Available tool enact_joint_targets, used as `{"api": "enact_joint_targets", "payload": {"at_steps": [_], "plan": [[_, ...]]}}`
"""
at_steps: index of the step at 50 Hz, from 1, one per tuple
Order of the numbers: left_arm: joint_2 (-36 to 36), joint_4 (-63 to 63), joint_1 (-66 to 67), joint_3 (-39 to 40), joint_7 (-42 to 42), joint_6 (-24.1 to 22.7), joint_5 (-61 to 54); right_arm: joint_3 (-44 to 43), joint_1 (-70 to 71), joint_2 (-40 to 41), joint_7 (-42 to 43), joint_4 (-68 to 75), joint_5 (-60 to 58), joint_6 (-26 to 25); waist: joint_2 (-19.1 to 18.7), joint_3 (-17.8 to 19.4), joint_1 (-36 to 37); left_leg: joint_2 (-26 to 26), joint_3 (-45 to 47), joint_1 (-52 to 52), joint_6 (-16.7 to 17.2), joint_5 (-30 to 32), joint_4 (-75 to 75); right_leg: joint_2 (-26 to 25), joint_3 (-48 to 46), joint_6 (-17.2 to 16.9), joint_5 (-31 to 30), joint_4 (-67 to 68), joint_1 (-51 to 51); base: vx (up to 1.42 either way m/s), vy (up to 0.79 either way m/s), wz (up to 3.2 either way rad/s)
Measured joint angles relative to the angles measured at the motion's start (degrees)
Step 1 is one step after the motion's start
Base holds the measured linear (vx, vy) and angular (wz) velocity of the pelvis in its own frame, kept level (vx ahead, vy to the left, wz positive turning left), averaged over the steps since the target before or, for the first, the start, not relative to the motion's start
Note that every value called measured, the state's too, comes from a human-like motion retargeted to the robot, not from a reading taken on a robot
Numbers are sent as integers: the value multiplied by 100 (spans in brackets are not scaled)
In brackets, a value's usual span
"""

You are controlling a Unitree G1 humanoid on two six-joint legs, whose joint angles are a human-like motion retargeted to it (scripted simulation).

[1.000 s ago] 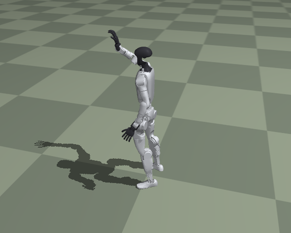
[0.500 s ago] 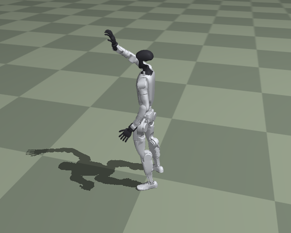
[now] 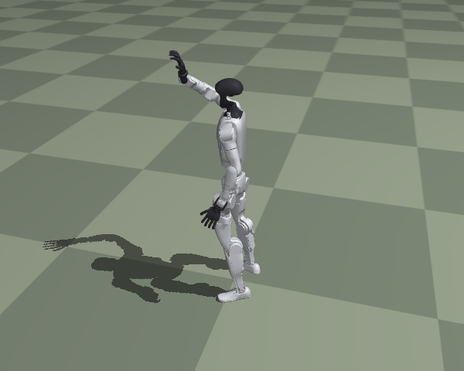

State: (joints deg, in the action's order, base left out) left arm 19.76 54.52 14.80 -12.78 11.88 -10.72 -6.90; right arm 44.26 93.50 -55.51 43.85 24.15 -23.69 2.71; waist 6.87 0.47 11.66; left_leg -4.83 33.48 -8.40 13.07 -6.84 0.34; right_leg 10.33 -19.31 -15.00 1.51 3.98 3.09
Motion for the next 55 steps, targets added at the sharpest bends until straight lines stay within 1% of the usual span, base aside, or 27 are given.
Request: {"api": "enact_joint_targets", "payload": {"at_steps": [4,7,11,15,18,20,22,24,30,33,37,40,43,47,49,52,55], "plan": [[71,-80,-144,33,63,-22,37,-238,286,66,289,1075,305,-199,18,-37,-11,36,-143,24,10,3,-9,56,-137,0,22,23,54,0,4,33],[98,-202,-227,130,39,-59,130,-286,198,-139,127,1572,254,-218,26,-55,-46,61,-278,41,23,9,-16,97,-271,0,45,44,111,0,4,41],[33,-349,-285,346,-151,-50,264,-369,-603,-725,-670,1533,-91,-121,12,-46,-130,98,-440,51,38,20,-23,149,-436,0,73,68,192,0,4,36],[-103,-409,-239,559,-410,46,410,-882,-1924,-1172,-1833,1095,-462,13,-46,-20,-224,123,-496,50,54,27,-19,179,-492,0,81,77,227,0,1,6],[-134,-357,-147,596,-516,140,495,-1422,-2743,-1139,-2429,728,-563,95,-81,-16,-264,123,-425,51,61,24,-7,173,-419,0,64,67,189,-1,0,-17],[-102,-283,-85,547,-573,175,541,-1620,-3007,-1044,-2539,428,-627,128,-90,-29,-260,112,-335,58,57,20,1,153,-325,0,40,51,133,-2,-1,-41],[-39,-192,-28,452,-622,160,568,-1576,-2941,-954,-2386,36,-724,167,-99,-60,-239,90,-219,74,47,16,5,115,-207,0,6,28,52,-3,-3,-52],[33,-107,24,349,-660,120,558,-1359,-2609,-862,-2133,-417,-824,217,-112,-103,-221,63,-100,94,30,17,1,68,-85,0,-34,4,-39,-3,-4,-55],[221,3,127,70,-636,40,217,-242,-785,-381,-1575,-1465,-698,425,-220,-252,-305,8,119,150,-25,49,-72,-49,132,0,-125,-40,-248,-2,-3,-31],[301,-11,109,-33,-595,-46,78,283,-55,-300,-1389,-1457,-592,545,-297,-320,-401,10,88,178,-22,70,-116,-56,98,0,-128,-44,-272,0,1,6],[336,-38,2,32,-494,-171,17,636,228,-691,-1146,-956,-530,549,-346,-369,-481,52,-69,202,13,74,-133,8,-58,0,-89,-32,-206,2,4,37],[266,-114,-54,260,-336,-227,-49,514,-34,-1181,-974,-290,-360,448,-348,-359,-490,100,-221,199,53,56,-110,87,-208,0,-40,-12,-101,4,6,47],[154,-282,2,520,-149,-252,-132,-13,-487,-1534,-837,474,1,340,-340,-314,-473,143,-343,176,93,30,-69,161,-329,0,6,7,12,4,6,38],[104,-455,199,674,3,-249,-108,-802,-875,-1735,-628,1157,344,191,-302,-257,-430,173,-408,141,128,-1,-22,214,-394,0,39,18,107,2,2,11],[144,-421,286,640,10,-223,-27,-979,-883,-1771,-513,1223,340,114,-268,-242,-397,173,-394,126,134,-12,-9,218,-379,0,43,17,120,0,0,0],[243,-209,344,508,-60,-148,113,-869,-644,-1751,-425,1051,172,25,-211,-235,-344,162,-335,104,127,-23,-1,203,-319,0,40,11,109,0,-1,-13],[346,75,318,345,-176,-56,221,-384,-95,-1602,-459,759,-112,-33,-164,-247,-299,139,-254,87,112,-28,-4,171,-237,0,30,6,74,0,-3,-24]]}}
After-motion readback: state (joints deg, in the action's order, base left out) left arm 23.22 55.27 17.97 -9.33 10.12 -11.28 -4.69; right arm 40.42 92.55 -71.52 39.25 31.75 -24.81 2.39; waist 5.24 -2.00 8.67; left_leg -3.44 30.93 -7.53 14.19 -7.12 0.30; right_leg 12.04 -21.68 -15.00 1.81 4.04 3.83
